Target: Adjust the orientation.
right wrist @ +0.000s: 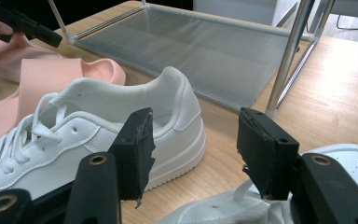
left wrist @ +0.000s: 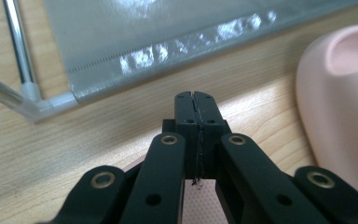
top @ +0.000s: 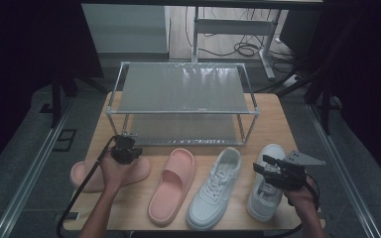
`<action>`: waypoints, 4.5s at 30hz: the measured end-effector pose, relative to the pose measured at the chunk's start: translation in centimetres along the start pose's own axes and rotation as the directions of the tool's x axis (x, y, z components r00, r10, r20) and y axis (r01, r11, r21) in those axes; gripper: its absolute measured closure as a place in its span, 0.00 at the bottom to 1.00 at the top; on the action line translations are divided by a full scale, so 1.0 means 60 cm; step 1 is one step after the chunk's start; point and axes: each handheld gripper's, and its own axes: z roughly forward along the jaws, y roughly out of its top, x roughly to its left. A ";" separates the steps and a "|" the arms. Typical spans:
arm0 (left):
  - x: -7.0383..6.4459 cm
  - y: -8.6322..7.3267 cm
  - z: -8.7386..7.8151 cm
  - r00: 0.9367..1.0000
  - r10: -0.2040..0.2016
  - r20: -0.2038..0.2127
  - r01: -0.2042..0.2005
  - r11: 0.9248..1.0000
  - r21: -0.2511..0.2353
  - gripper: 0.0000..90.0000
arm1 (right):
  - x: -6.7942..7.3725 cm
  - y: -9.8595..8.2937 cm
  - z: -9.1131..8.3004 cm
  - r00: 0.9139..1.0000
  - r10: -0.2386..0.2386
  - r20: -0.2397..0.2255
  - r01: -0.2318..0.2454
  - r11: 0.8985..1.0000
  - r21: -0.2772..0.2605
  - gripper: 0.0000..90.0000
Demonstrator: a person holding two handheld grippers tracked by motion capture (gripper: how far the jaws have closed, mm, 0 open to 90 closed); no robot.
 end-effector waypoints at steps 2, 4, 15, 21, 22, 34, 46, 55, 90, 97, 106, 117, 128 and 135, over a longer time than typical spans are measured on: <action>0.000 0.000 0.007 1.000 0.002 0.002 -0.002 1.000 0.019 1.00 | 0.000 0.000 0.000 1.000 0.001 0.000 -0.001 1.000 -0.002 0.51; -0.002 0.000 0.012 1.000 -0.007 -0.003 0.007 1.000 0.030 1.00 | 0.001 0.000 0.000 1.000 -0.002 0.000 0.002 1.000 -0.001 0.51; -0.006 -0.008 0.014 1.000 0.001 0.016 -0.002 0.999 0.047 1.00 | -0.001 0.002 -0.008 1.000 0.002 0.007 -0.002 1.000 -0.012 0.51; -0.011 -0.023 0.005 0.999 0.008 0.052 -0.010 0.999 0.037 1.00 | -0.002 0.001 -0.007 1.000 0.000 0.009 0.000 1.000 -0.010 0.51; -0.012 -0.026 0.003 0.998 0.008 0.058 -0.010 0.999 0.035 1.00 | -0.002 0.001 -0.007 1.000 0.000 0.008 0.000 1.000 -0.010 0.51; -0.027 -0.072 -0.026 0.992 0.027 0.120 -0.030 0.999 0.026 1.00 | -0.001 0.002 -0.009 1.000 -0.004 0.018 0.005 1.000 -0.017 0.51; -0.040 -0.112 -0.054 0.989 0.052 0.136 -0.055 0.998 0.015 1.00 | 0.001 0.002 -0.008 1.000 -0.005 0.016 0.005 1.000 -0.012 0.51; -0.040 -0.148 -0.078 0.987 0.045 0.152 -0.046 0.999 0.003 1.00 | 0.001 0.002 -0.008 1.000 -0.008 0.015 0.008 1.000 -0.008 0.51; 0.031 -0.191 -0.202 0.989 -0.048 0.142 0.071 0.984 -0.162 1.00 | 0.000 0.001 -0.009 1.000 -0.003 0.020 0.004 1.000 -0.013 0.51; 0.093 -0.188 -0.220 0.988 -0.125 0.090 0.140 0.970 -0.200 1.00 | 0.000 0.002 -0.010 1.000 -0.003 0.021 0.004 1.000 -0.014 0.51; 0.184 -0.181 -0.189 0.978 -0.211 0.005 0.208 0.959 -0.193 1.00 | 0.001 0.001 -0.008 1.000 -0.006 0.020 0.006 1.000 -0.008 0.51; 0.254 -0.178 -0.133 0.969 -0.246 -0.033 0.238 0.958 -0.159 1.00 | -0.001 -0.001 -0.005 1.000 -0.002 0.024 0.002 1.000 -0.003 0.51; 0.267 -0.172 -0.110 0.967 -0.252 -0.030 0.245 0.959 -0.145 1.00 | -0.002 -0.005 -0.001 1.000 -0.002 0.023 0.002 1.000 0.010 0.51; 0.268 -0.168 -0.108 0.971 -0.239 -0.028 0.234 0.963 -0.137 1.00 | -0.002 -0.005 0.001 1.000 -0.001 0.021 0.001 1.000 0.015 0.51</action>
